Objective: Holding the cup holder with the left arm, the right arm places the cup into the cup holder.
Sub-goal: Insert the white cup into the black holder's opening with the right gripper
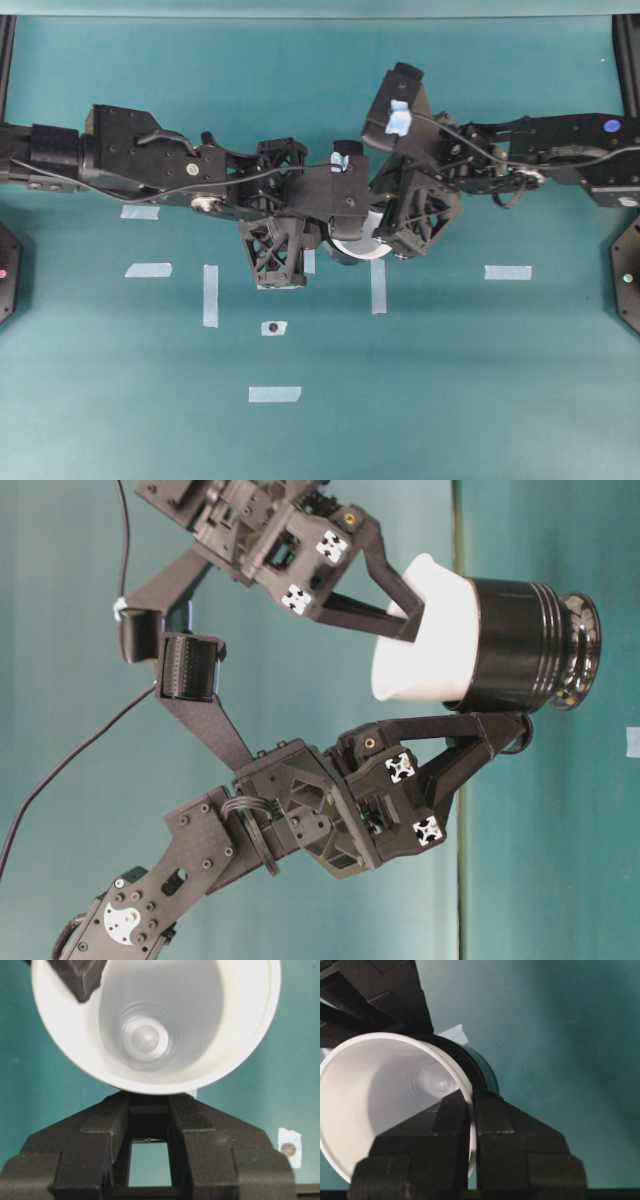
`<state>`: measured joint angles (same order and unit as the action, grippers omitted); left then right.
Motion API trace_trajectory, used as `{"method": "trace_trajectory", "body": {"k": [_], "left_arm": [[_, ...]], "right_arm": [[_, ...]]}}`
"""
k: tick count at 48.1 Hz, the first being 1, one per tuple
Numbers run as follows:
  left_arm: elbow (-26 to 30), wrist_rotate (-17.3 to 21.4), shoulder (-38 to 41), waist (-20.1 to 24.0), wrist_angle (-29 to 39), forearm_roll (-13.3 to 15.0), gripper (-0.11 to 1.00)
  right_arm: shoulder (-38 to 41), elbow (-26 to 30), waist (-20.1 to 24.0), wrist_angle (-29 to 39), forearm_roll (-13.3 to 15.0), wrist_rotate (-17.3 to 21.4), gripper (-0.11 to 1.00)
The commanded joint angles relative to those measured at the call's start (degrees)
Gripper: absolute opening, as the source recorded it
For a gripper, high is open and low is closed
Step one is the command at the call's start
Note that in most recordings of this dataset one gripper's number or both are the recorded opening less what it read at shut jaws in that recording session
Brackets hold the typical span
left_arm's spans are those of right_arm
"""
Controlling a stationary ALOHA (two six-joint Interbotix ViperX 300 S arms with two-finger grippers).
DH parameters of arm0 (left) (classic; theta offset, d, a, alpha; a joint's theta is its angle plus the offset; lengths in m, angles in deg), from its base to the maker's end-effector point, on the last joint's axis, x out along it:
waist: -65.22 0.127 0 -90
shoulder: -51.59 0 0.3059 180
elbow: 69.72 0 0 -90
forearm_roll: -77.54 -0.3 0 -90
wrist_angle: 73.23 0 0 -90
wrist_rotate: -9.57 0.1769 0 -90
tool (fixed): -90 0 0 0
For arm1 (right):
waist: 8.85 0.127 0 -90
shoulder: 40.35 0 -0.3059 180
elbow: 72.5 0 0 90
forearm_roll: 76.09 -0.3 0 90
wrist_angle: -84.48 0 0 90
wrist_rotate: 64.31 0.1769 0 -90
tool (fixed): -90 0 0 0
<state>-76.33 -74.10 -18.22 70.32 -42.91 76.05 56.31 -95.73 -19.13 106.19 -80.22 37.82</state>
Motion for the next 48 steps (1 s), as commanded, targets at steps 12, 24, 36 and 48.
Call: {"method": "trace_trajectory", "body": {"k": [12, 24, 36, 48], "left_arm": [[1.5, 0.0, -0.9, -0.1, -0.4, -0.1, 0.22], [1.3, 0.0, -0.9, -0.1, -0.4, -0.1, 0.22], [1.1, 0.0, -0.8, -0.3, -0.3, -0.1, 0.22], [0.8, 0.0, -0.8, -0.3, -0.4, -0.1, 0.22]], "right_arm": [[0.6, 1.6, 0.3, 1.0, 0.1, 0.4, 0.04], [0.5, 1.8, 0.3, 1.0, 0.1, 0.5, 0.04], [0.5, 2.5, 0.4, 1.4, 0.1, 0.5, 0.05], [0.1, 2.8, 0.6, 1.4, -0.2, 0.7, 0.43]]}}
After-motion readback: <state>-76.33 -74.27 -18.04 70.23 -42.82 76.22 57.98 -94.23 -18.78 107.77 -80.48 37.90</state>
